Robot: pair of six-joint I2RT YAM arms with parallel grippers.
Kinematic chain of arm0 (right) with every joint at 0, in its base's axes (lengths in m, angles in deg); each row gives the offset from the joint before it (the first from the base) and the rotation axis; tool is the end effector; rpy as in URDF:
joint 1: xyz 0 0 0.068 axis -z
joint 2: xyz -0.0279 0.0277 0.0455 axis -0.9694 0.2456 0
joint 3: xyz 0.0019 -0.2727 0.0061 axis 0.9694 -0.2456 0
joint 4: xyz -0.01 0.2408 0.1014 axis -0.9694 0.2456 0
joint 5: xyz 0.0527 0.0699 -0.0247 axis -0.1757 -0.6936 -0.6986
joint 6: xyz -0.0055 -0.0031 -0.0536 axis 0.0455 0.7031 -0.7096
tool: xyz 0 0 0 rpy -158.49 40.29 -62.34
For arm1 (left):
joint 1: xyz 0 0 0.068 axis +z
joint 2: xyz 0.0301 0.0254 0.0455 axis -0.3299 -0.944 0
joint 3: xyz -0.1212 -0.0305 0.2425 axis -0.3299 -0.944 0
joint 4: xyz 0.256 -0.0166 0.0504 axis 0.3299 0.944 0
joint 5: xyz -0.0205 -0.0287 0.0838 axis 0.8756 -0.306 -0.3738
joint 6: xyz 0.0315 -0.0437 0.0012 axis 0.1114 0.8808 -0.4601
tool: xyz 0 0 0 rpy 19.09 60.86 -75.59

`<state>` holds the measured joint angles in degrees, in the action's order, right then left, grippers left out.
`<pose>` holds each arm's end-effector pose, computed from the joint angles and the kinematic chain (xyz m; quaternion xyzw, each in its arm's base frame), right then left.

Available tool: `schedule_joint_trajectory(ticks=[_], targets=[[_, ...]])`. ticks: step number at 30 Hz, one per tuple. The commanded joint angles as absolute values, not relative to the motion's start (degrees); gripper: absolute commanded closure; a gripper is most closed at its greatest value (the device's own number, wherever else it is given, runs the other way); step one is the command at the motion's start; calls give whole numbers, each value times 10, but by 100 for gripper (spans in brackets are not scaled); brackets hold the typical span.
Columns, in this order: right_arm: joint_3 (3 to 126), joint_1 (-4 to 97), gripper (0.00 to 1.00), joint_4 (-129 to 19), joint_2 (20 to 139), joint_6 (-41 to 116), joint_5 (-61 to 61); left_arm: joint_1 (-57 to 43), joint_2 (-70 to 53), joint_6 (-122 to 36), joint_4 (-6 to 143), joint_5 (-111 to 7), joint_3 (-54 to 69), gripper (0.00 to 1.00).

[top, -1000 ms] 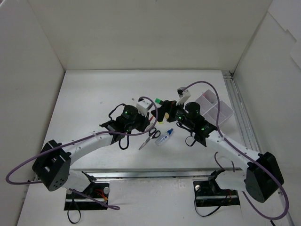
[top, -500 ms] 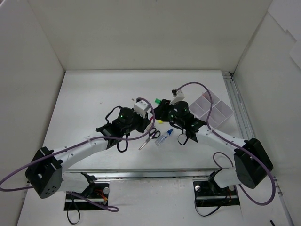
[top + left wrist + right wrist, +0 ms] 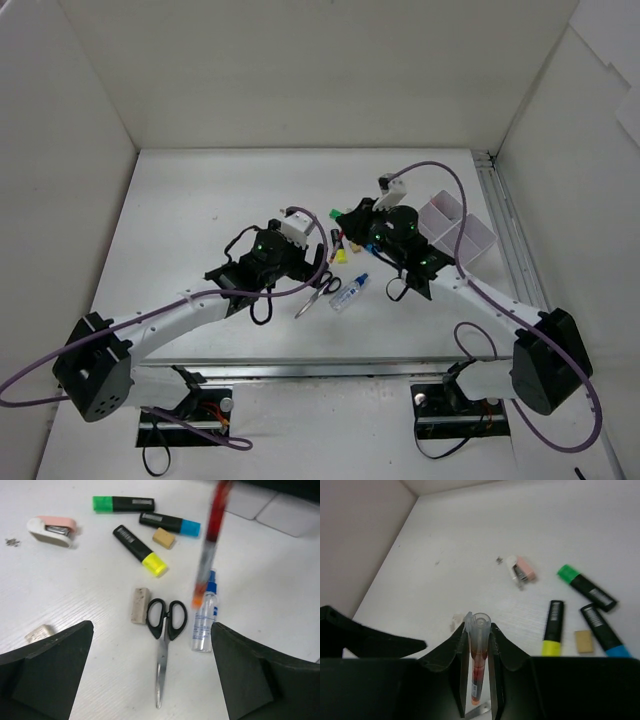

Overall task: Sort the stationery into containers
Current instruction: Place the pen in the storage box.

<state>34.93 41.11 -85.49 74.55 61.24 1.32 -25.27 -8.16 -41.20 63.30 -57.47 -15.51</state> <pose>0.2509 0.1780 0.3006 -0.0641 0.7031 0.4116 0.5763 0.2136 -0.2125 0.2798 0.2308 0.7802 -0.2995 0.4984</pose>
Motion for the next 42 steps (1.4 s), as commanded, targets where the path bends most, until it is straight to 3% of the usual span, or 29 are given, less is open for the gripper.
schedule_joint_trajectory(ticks=[1,4,9,21,34,38,42], targets=[[373,470,100,-868,682,539,66,-253,-39,-410,642,-641,-129,1],[393,521,100,-829,653,464,113,-243,-17,-393,665,-676,-149,1],[423,608,100,-829,652,351,200,-179,4,-346,662,-633,-191,0],[460,769,100,-931,795,246,117,-128,3,-327,700,-610,-199,1],[426,788,100,-1034,882,228,63,-105,25,-312,717,-610,-221,1],[374,787,89,-1056,861,262,88,-105,36,-310,720,-610,-227,1],[346,789,60,-1069,824,293,89,-105,48,-309,723,-609,-232,0]])
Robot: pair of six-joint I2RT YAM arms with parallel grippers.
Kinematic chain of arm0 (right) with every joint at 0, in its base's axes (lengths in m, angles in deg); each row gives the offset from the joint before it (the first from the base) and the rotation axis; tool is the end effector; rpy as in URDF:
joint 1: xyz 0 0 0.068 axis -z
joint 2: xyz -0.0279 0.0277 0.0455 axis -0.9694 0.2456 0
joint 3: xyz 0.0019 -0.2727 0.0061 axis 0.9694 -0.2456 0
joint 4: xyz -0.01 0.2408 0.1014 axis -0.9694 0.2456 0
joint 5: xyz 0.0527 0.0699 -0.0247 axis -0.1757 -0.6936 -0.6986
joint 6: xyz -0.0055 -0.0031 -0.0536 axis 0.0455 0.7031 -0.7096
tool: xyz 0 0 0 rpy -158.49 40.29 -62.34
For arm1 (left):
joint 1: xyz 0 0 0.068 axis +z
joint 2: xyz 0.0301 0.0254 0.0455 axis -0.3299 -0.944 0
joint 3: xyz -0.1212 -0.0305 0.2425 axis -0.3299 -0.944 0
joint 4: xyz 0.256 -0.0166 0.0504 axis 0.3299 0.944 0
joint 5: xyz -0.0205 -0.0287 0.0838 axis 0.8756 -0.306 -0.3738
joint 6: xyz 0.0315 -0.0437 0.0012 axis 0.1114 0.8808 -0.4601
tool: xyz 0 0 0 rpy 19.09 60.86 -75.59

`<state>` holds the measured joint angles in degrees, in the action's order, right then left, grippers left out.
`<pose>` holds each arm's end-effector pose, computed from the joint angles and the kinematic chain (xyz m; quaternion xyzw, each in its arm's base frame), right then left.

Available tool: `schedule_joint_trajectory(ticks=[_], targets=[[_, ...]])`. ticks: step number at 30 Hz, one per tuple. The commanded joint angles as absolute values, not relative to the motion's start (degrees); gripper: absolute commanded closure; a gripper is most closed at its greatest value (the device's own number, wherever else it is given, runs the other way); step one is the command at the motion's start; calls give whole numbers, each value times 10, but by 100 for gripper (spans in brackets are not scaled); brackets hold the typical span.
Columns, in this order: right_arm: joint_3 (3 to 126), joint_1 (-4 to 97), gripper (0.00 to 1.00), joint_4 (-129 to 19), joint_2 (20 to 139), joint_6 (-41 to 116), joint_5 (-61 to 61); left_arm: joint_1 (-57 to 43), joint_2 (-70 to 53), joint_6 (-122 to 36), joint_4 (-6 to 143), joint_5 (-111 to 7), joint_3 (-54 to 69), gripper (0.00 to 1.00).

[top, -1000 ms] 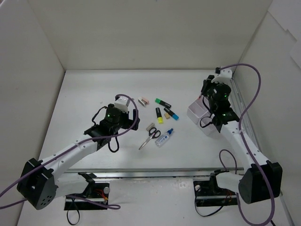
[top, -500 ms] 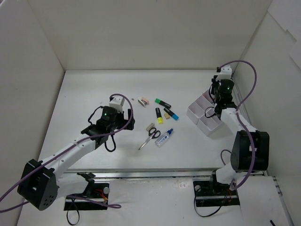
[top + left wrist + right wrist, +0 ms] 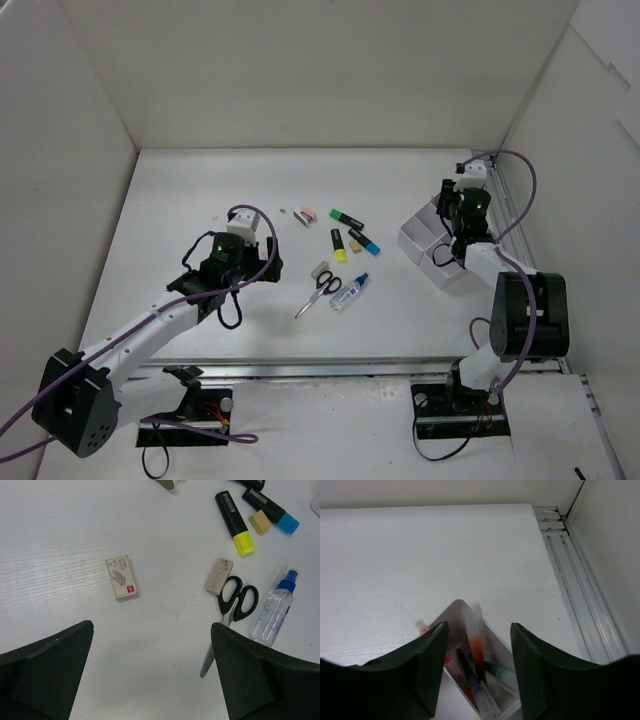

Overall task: Sort the stationery into containers
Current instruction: Place the pen in the storage box, then pick up the pen from the center of the board.

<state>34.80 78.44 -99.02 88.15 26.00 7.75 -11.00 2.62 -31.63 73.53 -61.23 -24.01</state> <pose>0.3461 -0.0163 0.2526 -0.0116 0.7071 -0.0488 0.7053 0.2171 -0.1259 0.2582 0.0485 0.8506 -0.2287 0.4709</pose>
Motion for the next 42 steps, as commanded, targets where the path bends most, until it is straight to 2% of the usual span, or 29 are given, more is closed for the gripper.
schedule_joint_trajectory(ticks=[1,6,7,12,18,23,34,42], targets=[[344,788,47,-1068,804,306,78,-105,53,-308,723,-610,-233,1],[343,769,21,-1058,741,320,21,-100,67,-300,730,-584,-239,0],[342,765,3,-1040,716,316,15,-100,69,-297,732,-582,-241,1],[379,732,2,-891,659,285,-56,-95,87,-286,743,-579,-243,1],[441,664,2,-714,655,209,-53,-83,86,-255,791,-577,-225,0],[505,614,2,-572,719,180,-47,-78,100,-233,814,-579,-238,1],[594,518,2,-440,898,131,-4,-73,128,-222,843,-593,-248,1],[662,503,4,-381,1028,134,11,-68,109,-236,835,-587,-241,0]])
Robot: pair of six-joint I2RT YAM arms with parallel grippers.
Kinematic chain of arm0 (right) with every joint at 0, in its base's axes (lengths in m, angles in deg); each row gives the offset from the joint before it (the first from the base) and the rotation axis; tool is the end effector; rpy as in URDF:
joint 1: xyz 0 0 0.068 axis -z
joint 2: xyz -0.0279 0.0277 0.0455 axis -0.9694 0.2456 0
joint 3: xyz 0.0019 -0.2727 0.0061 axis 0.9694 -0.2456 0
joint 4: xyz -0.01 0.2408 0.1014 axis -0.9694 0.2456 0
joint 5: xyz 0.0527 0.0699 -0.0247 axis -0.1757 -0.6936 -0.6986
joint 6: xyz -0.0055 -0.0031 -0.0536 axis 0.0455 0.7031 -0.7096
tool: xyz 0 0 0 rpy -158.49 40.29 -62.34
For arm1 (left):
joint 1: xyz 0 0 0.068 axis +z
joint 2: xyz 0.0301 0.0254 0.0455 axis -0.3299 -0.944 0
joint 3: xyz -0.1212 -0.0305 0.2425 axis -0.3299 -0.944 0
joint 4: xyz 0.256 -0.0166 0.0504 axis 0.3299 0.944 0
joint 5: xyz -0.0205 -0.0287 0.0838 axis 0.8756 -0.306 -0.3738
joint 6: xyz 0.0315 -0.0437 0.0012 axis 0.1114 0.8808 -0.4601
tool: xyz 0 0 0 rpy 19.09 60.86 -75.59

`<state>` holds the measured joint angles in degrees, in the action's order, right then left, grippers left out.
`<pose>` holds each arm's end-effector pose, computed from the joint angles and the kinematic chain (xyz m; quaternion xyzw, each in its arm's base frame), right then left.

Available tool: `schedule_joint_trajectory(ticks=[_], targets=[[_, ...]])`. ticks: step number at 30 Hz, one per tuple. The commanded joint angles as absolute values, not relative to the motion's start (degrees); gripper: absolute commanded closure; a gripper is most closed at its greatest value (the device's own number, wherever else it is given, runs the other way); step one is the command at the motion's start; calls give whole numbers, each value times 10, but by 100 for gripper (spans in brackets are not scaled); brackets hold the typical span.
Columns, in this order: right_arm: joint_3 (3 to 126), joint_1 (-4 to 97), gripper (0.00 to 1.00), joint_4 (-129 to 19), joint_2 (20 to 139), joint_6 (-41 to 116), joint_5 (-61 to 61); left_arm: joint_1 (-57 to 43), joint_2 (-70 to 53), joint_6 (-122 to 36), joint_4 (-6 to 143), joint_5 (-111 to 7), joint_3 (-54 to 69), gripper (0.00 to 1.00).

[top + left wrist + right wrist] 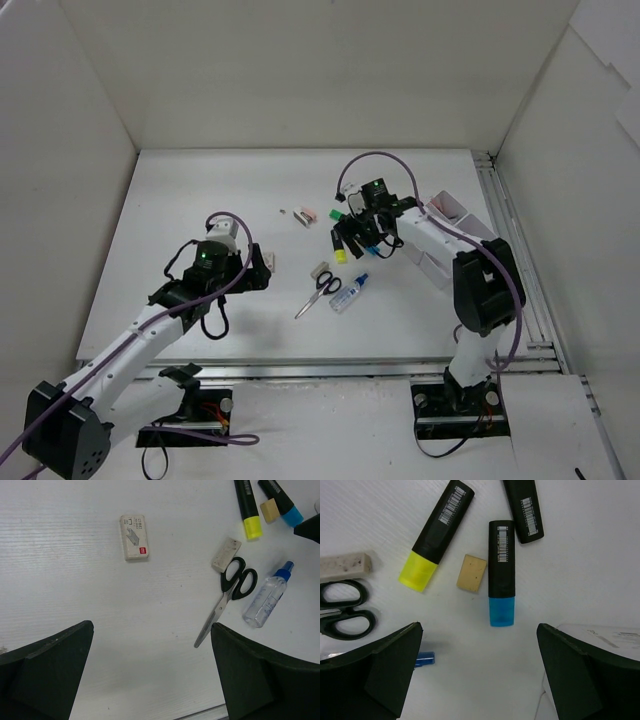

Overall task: Sort the stationery into containers
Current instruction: Pick up the pen from the center of the board.

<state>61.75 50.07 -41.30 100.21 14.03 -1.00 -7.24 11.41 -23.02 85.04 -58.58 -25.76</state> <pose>0.3553 0.1768 0.2335 -0.3591 0.8411 0.0976 0.3925 0.1922 -0.0969 0.2611 -0.0327 0.8711 -0.2495 0.4217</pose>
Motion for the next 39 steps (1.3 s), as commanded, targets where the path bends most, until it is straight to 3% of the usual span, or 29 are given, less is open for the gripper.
schedule_joint_trajectory(ticks=[1,18,22,26,28,32,39], targets=[[667,505,5,-374,1037,134,14,-68,107,-237,836,-587,-241,1],[720,530,20,-350,1145,68,14,-32,106,-268,834,-580,-241,1],[737,537,35,-344,1164,65,4,-26,102,-269,833,-582,-241,1],[741,545,61,-337,1172,62,-21,-21,99,-268,832,-583,-241,1],[739,548,67,-335,1168,57,-40,-16,99,-268,832,-582,-241,0],[731,547,91,-332,1141,30,-74,-16,99,-269,827,-579,-240,1],[706,503,97,-332,1026,-8,0,-16,105,-264,818,-568,-242,0]])
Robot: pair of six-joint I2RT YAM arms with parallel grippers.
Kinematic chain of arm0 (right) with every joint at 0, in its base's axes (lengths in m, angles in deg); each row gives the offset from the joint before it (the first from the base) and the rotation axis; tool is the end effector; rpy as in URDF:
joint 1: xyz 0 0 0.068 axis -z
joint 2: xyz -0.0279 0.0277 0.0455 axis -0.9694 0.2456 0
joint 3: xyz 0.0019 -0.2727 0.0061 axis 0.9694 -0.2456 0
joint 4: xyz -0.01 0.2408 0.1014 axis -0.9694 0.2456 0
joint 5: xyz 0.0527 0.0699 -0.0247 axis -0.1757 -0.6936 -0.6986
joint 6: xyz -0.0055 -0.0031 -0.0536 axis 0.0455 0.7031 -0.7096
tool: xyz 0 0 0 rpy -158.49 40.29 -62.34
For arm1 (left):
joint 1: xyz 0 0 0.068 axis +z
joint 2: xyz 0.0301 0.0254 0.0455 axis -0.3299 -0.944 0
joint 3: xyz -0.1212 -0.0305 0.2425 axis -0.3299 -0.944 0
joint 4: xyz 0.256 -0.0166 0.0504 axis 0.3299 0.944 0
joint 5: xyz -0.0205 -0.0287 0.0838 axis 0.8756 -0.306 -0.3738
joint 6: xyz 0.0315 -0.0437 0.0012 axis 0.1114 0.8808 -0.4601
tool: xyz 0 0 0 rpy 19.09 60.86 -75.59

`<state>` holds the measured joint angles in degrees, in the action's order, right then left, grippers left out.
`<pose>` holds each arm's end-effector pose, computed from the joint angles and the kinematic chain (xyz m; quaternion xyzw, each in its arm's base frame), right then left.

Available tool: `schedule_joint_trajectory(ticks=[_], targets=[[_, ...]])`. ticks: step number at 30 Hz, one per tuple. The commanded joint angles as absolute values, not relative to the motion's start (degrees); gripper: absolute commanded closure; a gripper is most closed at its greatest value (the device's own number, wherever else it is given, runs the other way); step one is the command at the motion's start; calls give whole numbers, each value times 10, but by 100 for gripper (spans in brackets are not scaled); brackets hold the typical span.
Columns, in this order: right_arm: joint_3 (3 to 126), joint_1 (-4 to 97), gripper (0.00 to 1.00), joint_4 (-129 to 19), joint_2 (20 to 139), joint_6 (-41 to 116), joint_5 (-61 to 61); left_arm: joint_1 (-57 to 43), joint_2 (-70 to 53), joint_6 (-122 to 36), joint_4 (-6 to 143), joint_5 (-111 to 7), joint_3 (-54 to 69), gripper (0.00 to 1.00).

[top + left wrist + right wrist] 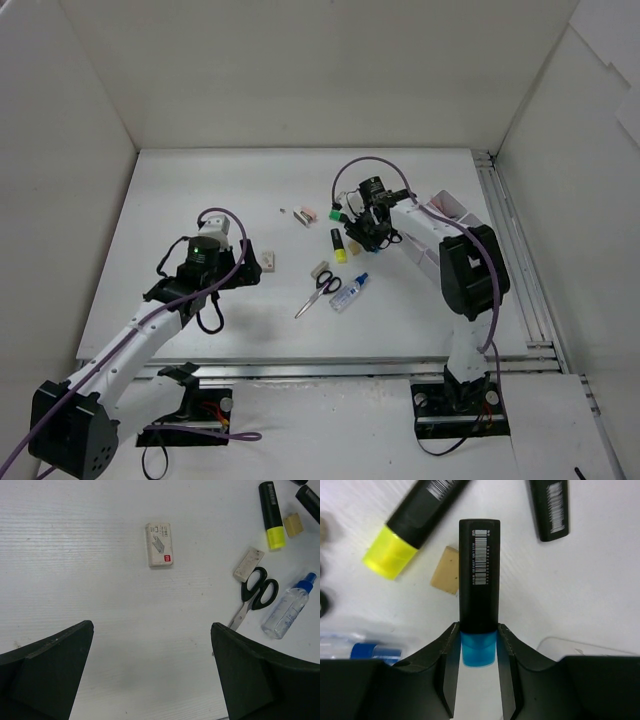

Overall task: Sort the stationery into containers
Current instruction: Pick up the pen from the center of the board, then place the pen in the storage box.

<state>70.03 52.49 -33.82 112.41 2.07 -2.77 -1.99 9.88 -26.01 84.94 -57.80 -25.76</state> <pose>0.3915 0.1753 0.1858 -0.4409 0.8397 0.0694 0.3094 0.2038 -0.0808 0.2561 -0.0472 0.8764 -0.2194 0.4260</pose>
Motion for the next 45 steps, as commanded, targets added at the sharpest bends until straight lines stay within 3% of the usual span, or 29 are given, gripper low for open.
schedule_joint_trajectory(ticks=[1,11,20,29,35,45], targets=[[706,500,97,-329,1013,-13,16,-16,109,-261,815,-565,-245,1],[786,459,99,-133,912,-260,268,-16,133,-259,809,-539,-260,1],[851,460,99,29,937,-299,531,-16,134,-259,831,-570,-248,0],[831,515,97,129,916,-276,486,-16,121,-256,841,-586,-233,1],[783,568,97,113,878,-314,435,-16,107,-261,843,-583,-223,1],[768,615,97,104,896,-348,455,-16,93,-258,830,-600,-212,1]])
